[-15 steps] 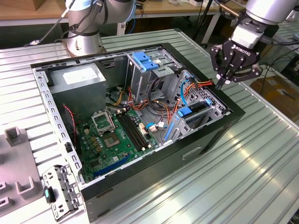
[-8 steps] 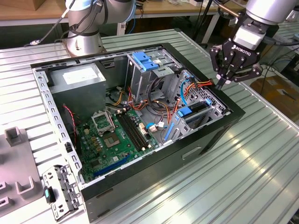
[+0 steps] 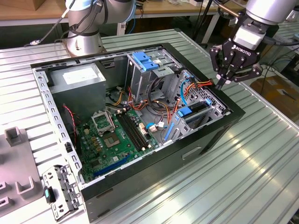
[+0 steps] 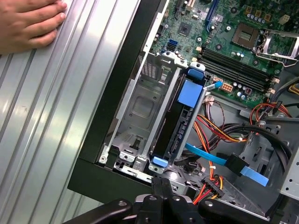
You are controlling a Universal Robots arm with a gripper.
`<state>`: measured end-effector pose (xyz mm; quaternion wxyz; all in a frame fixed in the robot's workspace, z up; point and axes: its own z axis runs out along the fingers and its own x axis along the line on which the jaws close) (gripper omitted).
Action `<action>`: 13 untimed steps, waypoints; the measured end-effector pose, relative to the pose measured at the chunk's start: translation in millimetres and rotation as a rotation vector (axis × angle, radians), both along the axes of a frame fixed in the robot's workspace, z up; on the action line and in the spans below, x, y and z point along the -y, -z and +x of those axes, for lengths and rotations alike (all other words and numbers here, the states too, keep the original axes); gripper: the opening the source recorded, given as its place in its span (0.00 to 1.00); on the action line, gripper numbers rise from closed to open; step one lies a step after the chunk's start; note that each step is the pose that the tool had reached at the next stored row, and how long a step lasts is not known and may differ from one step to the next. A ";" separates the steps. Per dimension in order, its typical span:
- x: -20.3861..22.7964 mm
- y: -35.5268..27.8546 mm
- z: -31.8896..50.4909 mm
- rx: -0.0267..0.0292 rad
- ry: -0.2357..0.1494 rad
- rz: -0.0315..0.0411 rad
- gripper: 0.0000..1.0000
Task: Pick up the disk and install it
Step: 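Insert the first disk wire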
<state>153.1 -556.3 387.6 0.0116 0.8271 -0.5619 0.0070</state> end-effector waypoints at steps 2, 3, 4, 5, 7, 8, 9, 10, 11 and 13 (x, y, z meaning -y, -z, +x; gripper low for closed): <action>0.0 0.0 0.0 0.0000 0.000 0.0000 0.11; 0.0 0.0 0.0 0.0000 0.000 0.0000 0.11; 0.0 0.0 0.0 0.0000 0.000 0.0000 0.11; 0.0 0.0 0.0 0.0000 0.000 0.0000 0.11; 0.0 0.0 0.0 0.0000 0.000 0.0000 0.11; 0.0 0.0 0.0 0.0000 0.000 0.0000 0.11; 0.0 0.0 0.0 0.0000 0.000 0.0000 0.11; 0.0 0.0 0.0 0.0000 0.000 0.0000 0.11; 0.0 0.0 0.0 0.0000 0.000 -0.0001 0.11; 0.0 0.0 0.0 0.0000 0.000 0.0000 0.11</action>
